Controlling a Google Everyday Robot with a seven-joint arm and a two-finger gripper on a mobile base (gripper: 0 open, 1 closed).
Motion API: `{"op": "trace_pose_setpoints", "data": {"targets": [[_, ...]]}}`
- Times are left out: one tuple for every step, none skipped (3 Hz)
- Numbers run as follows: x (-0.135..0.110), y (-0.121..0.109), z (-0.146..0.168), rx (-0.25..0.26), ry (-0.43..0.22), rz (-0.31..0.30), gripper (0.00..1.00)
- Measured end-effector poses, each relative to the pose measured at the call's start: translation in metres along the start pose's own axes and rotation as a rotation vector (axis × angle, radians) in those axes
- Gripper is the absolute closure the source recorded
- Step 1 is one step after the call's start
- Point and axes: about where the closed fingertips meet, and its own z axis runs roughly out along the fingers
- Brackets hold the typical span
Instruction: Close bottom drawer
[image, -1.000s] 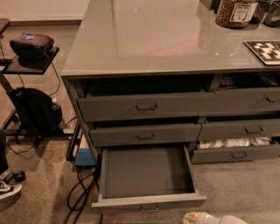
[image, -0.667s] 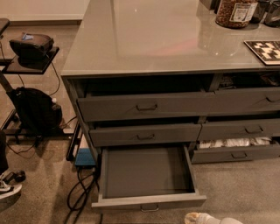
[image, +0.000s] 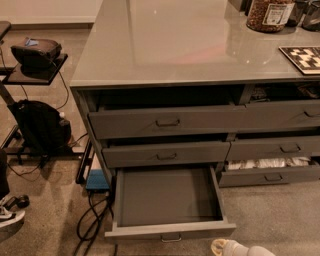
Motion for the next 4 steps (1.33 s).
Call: {"op": "trace_pose_setpoints", "data": {"targets": [[0.011, -0.011, 0.023, 0.021, -0.015, 0.022, 1.0], [0.013, -0.028, 0.043, 0.052, -0.039, 0.03, 1.0], [0.001, -0.044, 0.06, 0.072, -0.08, 0.017, 1.0], [-0.025, -0.045, 0.076, 0.057, -0.131, -0.029, 1.0]]}}
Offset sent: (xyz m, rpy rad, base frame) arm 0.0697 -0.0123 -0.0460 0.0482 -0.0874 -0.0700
